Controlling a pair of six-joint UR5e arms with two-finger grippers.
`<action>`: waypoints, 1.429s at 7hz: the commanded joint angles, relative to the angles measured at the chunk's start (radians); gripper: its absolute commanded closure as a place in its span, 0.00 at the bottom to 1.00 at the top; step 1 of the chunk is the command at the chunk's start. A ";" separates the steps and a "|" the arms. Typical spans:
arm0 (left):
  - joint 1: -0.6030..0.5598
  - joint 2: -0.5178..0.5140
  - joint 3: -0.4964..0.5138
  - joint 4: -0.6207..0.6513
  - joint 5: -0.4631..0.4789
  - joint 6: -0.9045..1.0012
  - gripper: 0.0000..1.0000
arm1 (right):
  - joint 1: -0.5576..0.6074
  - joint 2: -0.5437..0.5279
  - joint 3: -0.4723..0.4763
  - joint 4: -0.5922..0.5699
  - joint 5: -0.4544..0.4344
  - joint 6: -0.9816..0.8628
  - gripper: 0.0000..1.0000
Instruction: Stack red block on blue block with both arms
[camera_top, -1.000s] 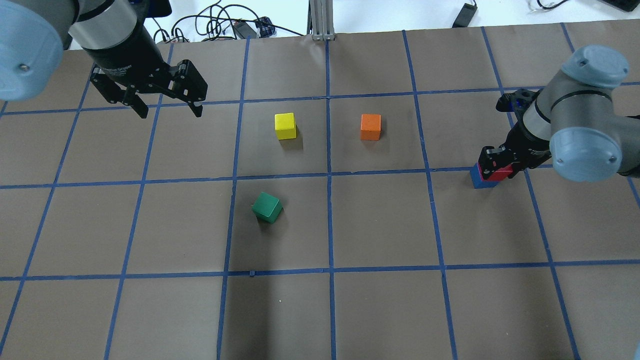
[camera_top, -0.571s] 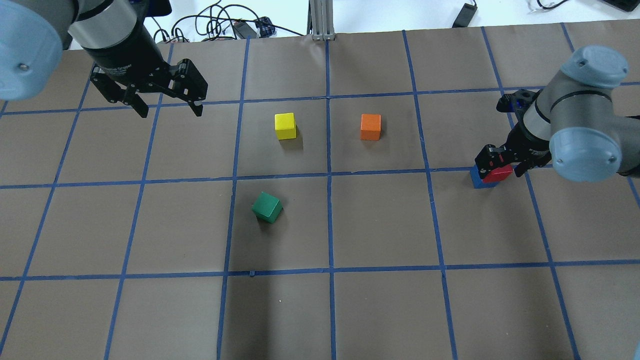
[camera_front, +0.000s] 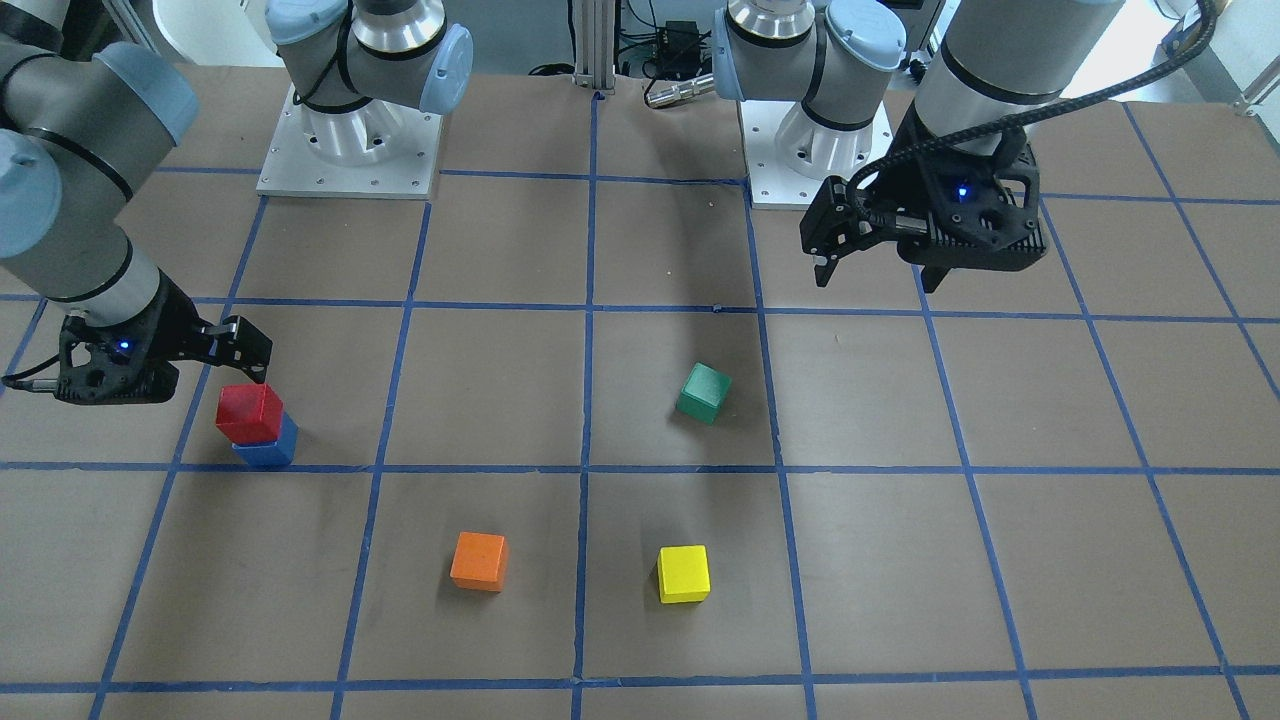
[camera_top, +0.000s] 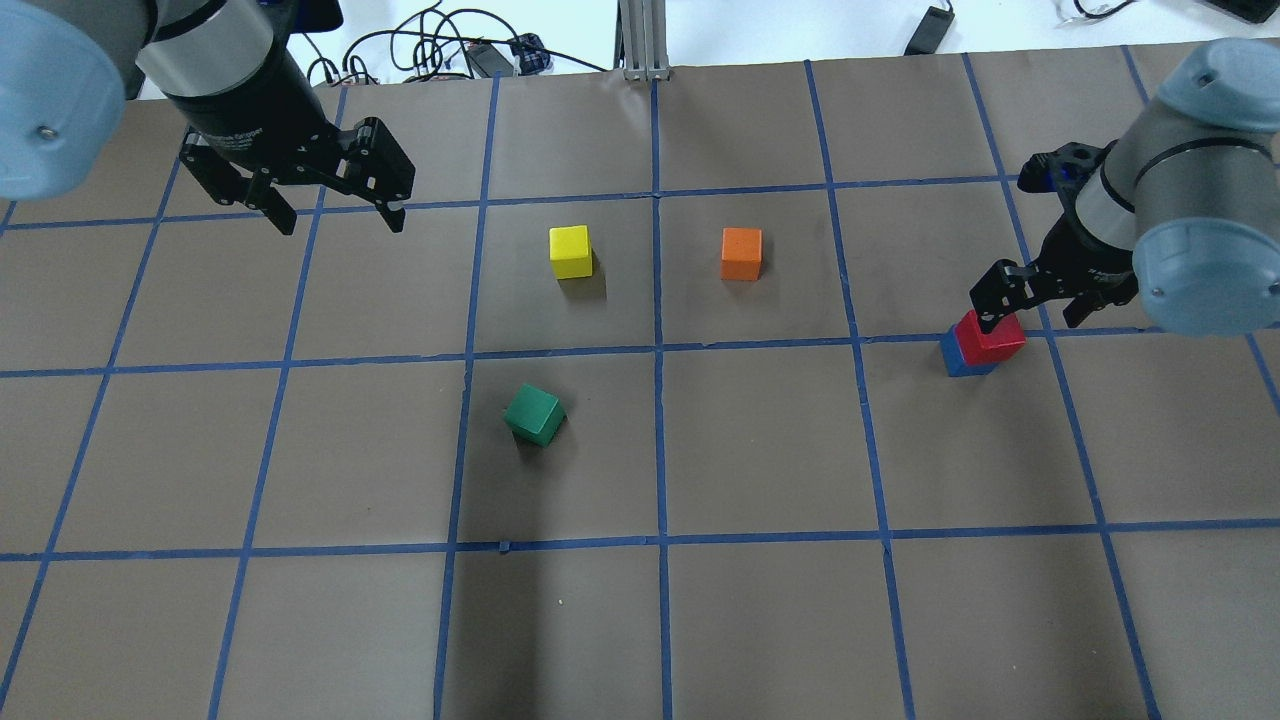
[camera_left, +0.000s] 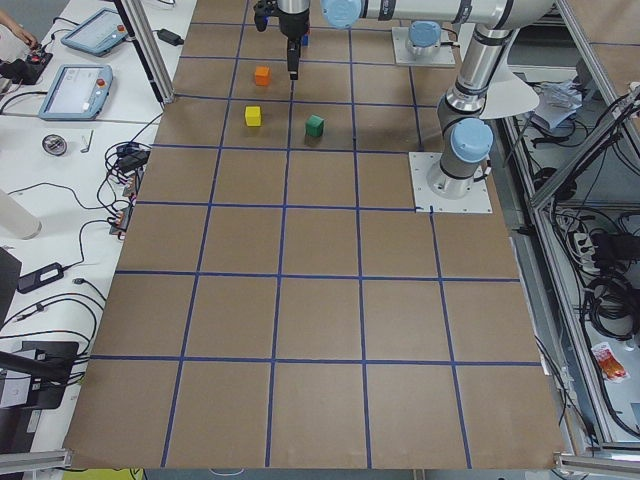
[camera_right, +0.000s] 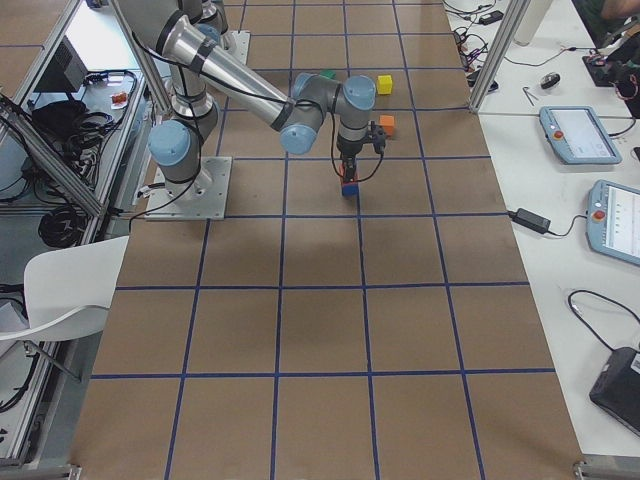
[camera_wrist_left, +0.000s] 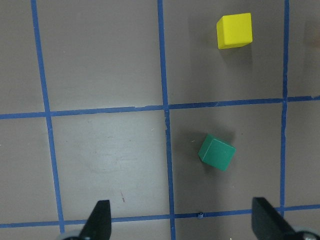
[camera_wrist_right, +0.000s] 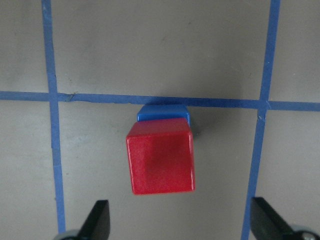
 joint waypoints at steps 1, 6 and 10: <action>0.002 -0.002 0.003 0.000 0.001 0.000 0.00 | 0.000 -0.137 -0.077 0.224 -0.010 0.021 0.00; 0.000 -0.009 0.014 0.002 0.002 -0.003 0.00 | 0.242 -0.227 -0.103 0.316 -0.004 0.273 0.00; 0.000 -0.008 0.005 0.026 0.001 -0.003 0.00 | 0.245 -0.169 -0.243 0.405 -0.002 0.327 0.00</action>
